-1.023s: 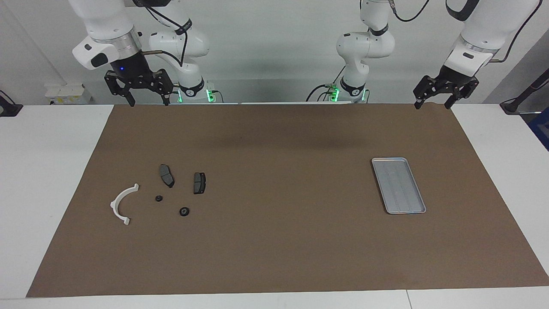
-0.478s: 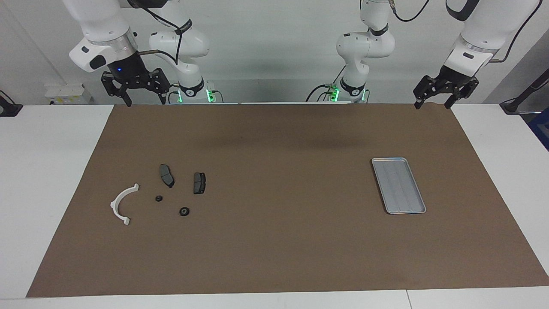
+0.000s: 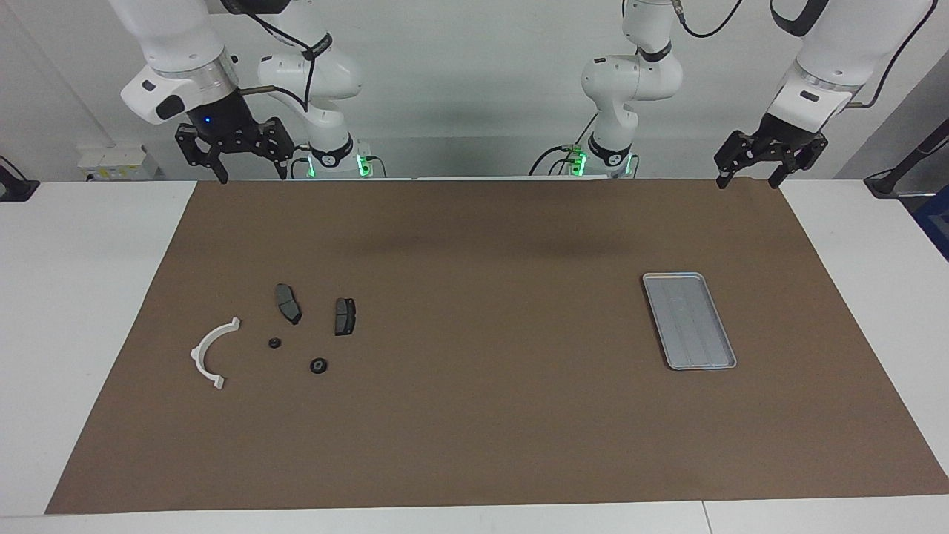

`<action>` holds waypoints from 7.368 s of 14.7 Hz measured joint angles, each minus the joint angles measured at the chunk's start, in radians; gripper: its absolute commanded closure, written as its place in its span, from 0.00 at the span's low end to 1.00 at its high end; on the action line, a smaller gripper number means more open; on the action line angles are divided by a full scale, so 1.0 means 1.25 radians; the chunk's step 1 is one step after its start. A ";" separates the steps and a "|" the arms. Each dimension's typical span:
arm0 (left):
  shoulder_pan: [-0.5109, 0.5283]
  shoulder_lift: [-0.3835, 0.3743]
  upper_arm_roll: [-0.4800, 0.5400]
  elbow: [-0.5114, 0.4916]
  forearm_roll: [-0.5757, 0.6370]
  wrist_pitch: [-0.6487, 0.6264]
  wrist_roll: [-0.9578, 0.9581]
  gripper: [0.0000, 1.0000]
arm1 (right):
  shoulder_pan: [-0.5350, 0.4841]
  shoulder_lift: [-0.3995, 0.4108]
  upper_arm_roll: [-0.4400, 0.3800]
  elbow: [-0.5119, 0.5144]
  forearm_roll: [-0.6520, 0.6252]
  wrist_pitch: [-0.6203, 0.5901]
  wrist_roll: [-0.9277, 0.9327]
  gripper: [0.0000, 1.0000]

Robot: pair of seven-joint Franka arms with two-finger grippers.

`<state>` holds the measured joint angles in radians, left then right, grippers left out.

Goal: Pick bearing gear from pile to tray

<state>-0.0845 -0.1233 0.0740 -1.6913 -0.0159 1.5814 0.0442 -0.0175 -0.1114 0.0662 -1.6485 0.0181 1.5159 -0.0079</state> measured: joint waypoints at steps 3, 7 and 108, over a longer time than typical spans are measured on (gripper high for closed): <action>0.000 0.000 0.000 0.000 0.000 0.000 0.000 0.00 | 0.000 0.000 0.000 0.000 0.000 0.000 0.000 0.00; 0.000 0.000 0.000 0.000 0.000 0.000 0.000 0.00 | -0.001 0.000 -0.001 0.000 0.000 0.000 0.000 0.00; 0.000 0.000 0.000 0.000 0.000 0.000 0.000 0.00 | 0.097 0.423 0.028 0.065 -0.097 0.341 0.480 1.00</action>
<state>-0.0845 -0.1234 0.0740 -1.6913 -0.0159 1.5810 0.0442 0.1033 0.4170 0.1014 -1.5674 -0.1028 1.9420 0.5916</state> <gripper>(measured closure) 0.000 0.648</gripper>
